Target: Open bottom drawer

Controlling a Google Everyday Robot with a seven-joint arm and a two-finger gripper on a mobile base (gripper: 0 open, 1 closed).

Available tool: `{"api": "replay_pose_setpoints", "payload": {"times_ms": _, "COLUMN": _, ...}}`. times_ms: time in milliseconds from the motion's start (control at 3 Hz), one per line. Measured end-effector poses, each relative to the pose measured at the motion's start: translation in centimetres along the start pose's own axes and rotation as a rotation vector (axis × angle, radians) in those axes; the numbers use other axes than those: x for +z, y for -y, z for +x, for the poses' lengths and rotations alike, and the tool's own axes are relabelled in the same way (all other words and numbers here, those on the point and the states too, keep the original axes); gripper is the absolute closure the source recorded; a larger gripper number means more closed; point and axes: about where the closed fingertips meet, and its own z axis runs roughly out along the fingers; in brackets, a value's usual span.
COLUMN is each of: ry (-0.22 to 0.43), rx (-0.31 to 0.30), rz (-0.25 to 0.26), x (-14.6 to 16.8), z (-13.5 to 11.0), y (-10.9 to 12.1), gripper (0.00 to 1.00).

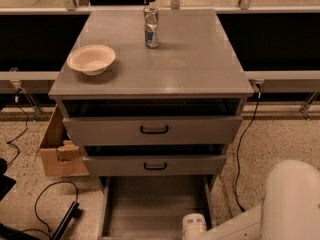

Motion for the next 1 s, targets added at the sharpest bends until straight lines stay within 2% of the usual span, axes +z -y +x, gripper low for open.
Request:
{"api": "replay_pose_setpoints", "payload": {"times_ms": 333, "ry": -0.001, "rx": 0.0, "rz": -0.001, "x": 0.1, "z": 0.0, "y": -0.1, "gripper": 0.0}}
{"api": "replay_pose_setpoints", "payload": {"times_ms": 667, "ry": -0.001, "rx": 0.0, "rz": -0.002, "x": 0.0, "z": 0.0, "y": -0.1, "gripper": 0.0}}
{"api": "replay_pose_setpoints", "payload": {"times_ms": 1000, "ry": 0.002, "rx": 0.006, "rz": 0.011, "x": -3.1, "z": 0.7, "y": 0.7, "gripper": 0.0}}
